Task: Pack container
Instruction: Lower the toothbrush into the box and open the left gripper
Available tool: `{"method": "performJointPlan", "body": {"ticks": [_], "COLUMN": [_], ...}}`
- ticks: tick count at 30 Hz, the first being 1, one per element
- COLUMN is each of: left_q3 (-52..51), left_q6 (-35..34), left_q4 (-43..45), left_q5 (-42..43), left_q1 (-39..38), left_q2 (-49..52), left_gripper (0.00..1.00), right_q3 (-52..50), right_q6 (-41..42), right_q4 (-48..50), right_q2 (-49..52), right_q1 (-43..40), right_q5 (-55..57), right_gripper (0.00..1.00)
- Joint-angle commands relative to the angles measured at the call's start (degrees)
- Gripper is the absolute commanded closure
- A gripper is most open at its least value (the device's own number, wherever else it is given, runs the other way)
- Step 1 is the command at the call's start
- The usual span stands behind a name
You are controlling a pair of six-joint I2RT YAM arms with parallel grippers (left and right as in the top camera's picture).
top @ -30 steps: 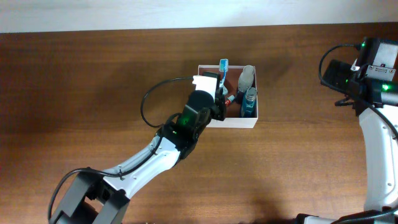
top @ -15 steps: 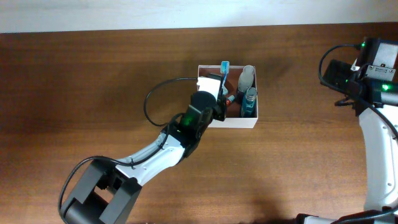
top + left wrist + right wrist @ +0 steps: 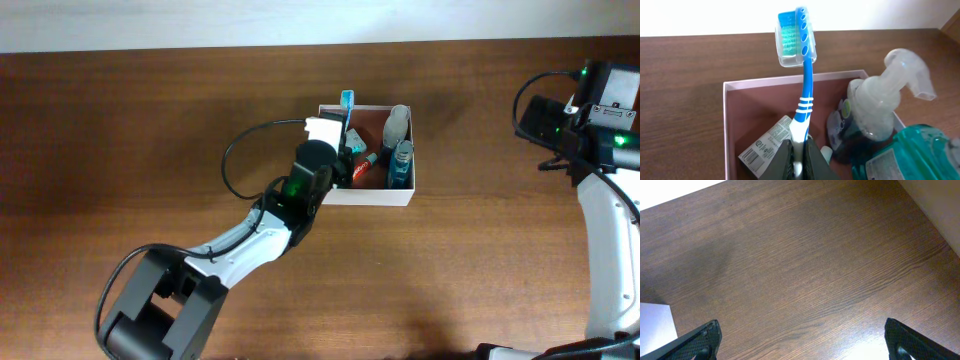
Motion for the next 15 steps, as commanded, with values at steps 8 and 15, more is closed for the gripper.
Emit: {"method": "performJointPlan", "body": {"ticks": [8, 15], "left_q3": [0.59, 0.59], "left_q6": [1.64, 1.60], "left_q4": [2.23, 0.68], "left_q5": [-0.57, 2.86], "left_q1": [0.20, 0.17], "left_q2": [3.69, 3.67], "left_gripper": [0.99, 0.98], "right_q3": [0.46, 0.46], "right_q6": [0.66, 0.66], "right_q4": [0.02, 0.00], "right_q2": [0.15, 0.15], "right_q1": [0.02, 0.02], "right_q5": [0.33, 0.33], "right_gripper": [0.01, 0.01]}}
